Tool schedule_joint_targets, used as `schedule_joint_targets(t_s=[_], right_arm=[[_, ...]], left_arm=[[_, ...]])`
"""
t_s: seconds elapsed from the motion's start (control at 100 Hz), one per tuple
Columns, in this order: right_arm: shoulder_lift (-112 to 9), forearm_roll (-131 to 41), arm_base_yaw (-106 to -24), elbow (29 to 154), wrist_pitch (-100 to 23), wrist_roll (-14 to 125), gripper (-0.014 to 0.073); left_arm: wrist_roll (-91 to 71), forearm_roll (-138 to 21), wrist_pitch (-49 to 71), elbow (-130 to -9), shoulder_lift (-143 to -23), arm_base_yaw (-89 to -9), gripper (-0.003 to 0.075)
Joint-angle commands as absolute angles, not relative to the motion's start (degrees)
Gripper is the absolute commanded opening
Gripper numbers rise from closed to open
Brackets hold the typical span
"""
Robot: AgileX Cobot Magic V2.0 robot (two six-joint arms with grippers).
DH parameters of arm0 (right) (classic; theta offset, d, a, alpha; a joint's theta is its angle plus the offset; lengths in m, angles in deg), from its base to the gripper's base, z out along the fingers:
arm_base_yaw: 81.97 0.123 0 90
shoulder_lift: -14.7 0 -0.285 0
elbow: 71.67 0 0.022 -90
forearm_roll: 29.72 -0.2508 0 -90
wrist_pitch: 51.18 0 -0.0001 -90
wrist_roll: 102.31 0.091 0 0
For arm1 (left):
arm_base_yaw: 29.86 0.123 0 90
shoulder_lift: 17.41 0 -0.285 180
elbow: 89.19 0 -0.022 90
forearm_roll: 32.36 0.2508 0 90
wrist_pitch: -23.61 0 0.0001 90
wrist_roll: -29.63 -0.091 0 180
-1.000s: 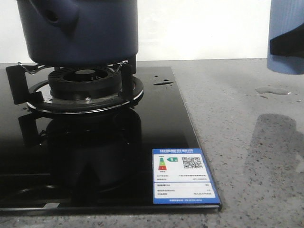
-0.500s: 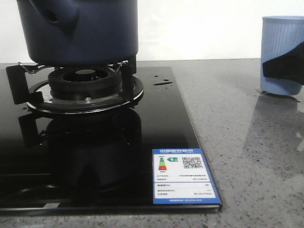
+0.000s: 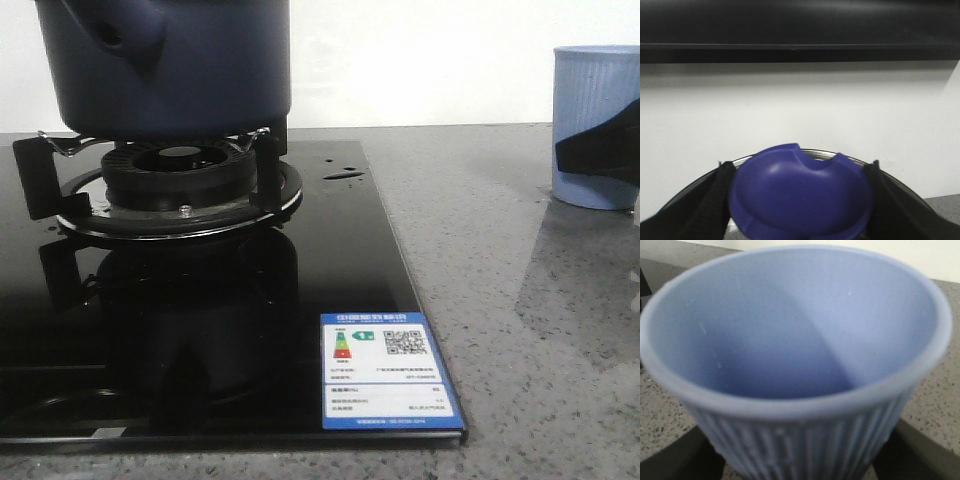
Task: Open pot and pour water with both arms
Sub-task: 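Open the right gripper to release the cup and withdraw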
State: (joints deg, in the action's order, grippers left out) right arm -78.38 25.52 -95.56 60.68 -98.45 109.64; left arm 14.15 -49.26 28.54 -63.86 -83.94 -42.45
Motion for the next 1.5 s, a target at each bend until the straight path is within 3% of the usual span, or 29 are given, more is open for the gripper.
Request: schedule_joint_targets(t_s=[0.0,0.14,0.36,0.81,1.22,1.49], right_arm=[[-77.13,23.96,-96.02,61.91,-100.29,108.88,0.0346],[-77.13,23.96,-96.02,61.91,-100.15,108.88,0.0387],[-77.13,23.96,-96.02,61.91,-100.01,109.95,0.0659],[-70.81,23.96,-96.14,56.53,-99.03,112.31,0.0661],[-55.53,23.96,-96.14,48.16,-91.65,112.73,0.0661],[-45.23,23.96,-96.14,45.21,-88.59,117.04,0.0661]], left_arm=[[14.3,-49.0,34.56,-65.84,-82.5,-42.15,0.037],[14.3,-49.0,34.56,-65.84,-82.5,-42.15,0.0371],[14.3,-49.0,34.56,-65.84,-82.5,-42.15,0.037],[14.3,-49.0,34.56,-65.84,-82.5,-42.15,0.037],[14.3,-49.0,34.92,-65.84,-82.5,-42.29,0.0371],[14.3,-49.0,34.92,-65.84,-82.82,-47.75,0.0371]])
